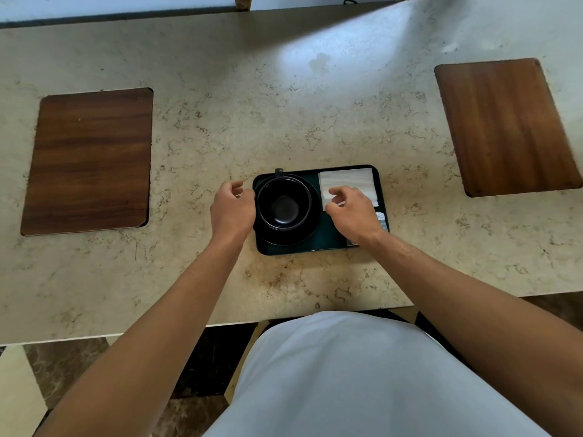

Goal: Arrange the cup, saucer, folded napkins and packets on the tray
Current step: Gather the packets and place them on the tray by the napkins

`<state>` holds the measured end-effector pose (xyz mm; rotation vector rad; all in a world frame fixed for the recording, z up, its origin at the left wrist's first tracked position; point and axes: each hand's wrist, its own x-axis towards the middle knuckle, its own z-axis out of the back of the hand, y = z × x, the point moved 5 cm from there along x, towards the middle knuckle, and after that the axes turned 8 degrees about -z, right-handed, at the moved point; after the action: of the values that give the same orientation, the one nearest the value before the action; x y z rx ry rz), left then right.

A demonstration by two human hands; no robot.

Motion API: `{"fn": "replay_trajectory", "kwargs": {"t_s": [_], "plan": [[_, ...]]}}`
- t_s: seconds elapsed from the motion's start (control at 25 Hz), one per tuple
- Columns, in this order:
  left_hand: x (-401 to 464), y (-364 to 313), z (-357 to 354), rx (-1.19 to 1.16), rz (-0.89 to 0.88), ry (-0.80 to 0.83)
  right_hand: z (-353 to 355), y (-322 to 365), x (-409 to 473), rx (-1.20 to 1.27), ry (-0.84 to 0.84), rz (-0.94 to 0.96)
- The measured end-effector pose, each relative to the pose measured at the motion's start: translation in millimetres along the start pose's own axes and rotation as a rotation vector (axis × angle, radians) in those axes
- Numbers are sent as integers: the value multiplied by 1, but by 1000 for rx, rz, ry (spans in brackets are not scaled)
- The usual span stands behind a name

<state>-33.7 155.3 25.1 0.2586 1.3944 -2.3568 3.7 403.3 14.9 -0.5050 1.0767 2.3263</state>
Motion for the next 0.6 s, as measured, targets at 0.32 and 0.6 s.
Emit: {"fn": "replay_trajectory", "kwargs": {"t_s": [0.32, 0.6], "plan": [[8, -70, -43, 251, -409, 164, 42, -15, 6, -2, -149, 51], [3, -107, -92, 425, -571, 281, 76, -43, 30, -101, -163, 90]]}}
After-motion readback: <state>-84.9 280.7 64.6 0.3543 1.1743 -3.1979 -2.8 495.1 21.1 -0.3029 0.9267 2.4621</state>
